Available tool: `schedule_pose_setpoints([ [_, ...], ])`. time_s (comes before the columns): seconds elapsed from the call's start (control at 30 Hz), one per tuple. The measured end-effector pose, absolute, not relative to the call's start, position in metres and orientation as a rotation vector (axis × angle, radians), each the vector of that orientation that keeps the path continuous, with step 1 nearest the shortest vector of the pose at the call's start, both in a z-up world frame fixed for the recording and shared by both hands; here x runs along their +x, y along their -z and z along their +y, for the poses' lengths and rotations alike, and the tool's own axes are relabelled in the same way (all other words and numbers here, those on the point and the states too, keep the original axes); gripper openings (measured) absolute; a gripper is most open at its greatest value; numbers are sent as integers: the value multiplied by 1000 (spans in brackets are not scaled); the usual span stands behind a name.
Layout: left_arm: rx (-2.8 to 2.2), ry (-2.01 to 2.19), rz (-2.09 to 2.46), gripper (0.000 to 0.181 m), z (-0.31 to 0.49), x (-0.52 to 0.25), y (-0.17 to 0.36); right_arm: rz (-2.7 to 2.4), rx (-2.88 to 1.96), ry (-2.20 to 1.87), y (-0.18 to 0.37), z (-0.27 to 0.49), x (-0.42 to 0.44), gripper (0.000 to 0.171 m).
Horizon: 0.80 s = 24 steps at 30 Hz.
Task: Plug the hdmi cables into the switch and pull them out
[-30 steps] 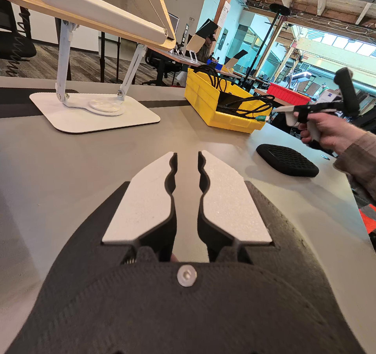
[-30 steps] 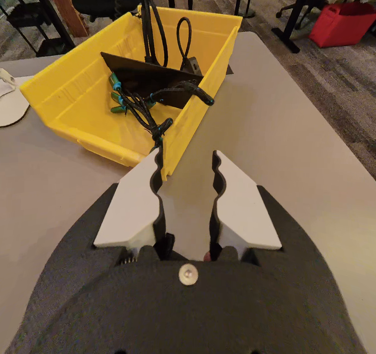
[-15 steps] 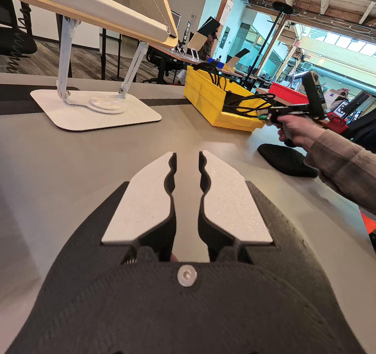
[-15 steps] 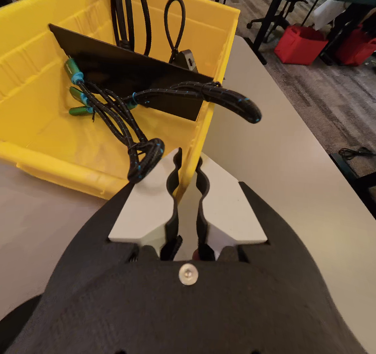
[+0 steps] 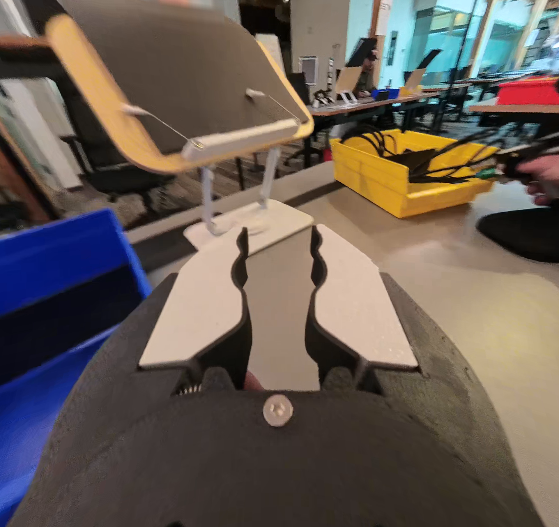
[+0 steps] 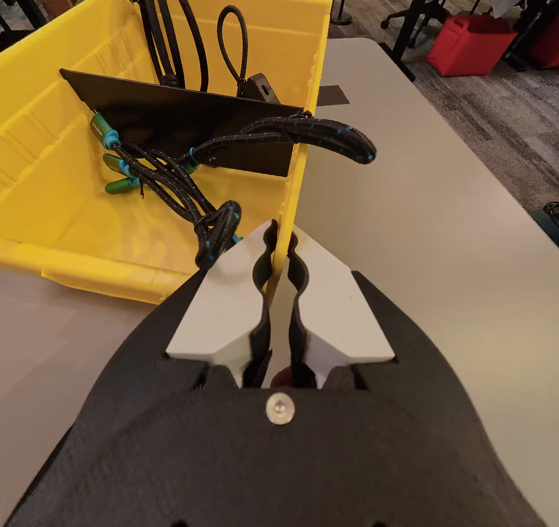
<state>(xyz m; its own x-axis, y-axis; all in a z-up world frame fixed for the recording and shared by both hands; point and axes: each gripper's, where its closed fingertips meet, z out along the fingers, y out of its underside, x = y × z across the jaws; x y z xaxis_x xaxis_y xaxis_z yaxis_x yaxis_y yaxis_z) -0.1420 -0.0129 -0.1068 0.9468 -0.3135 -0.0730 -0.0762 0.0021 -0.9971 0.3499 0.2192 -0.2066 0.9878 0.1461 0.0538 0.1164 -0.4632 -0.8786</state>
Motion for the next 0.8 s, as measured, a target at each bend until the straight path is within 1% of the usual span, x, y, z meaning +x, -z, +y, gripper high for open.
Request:
schedule_pose_setpoints([
  [0.1,-1576,-1,213,53,-18,-195,86,-198,-2068,-59,207,206,338,0],
  [0.17,-1683,-145,186,64,-24,-231,91,-202,-2087,-90,208,197,332,1],
  [0.27,-1767,-332,163,76,-39,-277,97,-217,-2094,-107,205,185,325,1],
  [0.4,-1750,-468,-15,83,-64,-344,94,-242,-2093,-104,206,168,316,0],
  [0.57,-1768,-519,-220,93,-92,-408,109,-246,-2100,-143,204,153,307,1],
  [0.6,-1778,-498,-244,97,-94,-414,114,-247,-2099,-149,204,151,305,1],
  [0.73,-1766,-399,-299,99,-89,-423,130,-265,-2098,-158,203,145,297,1],
  [0.8,-1788,-362,-292,105,-80,-423,141,-273,-2095,-157,203,143,292,1],
])
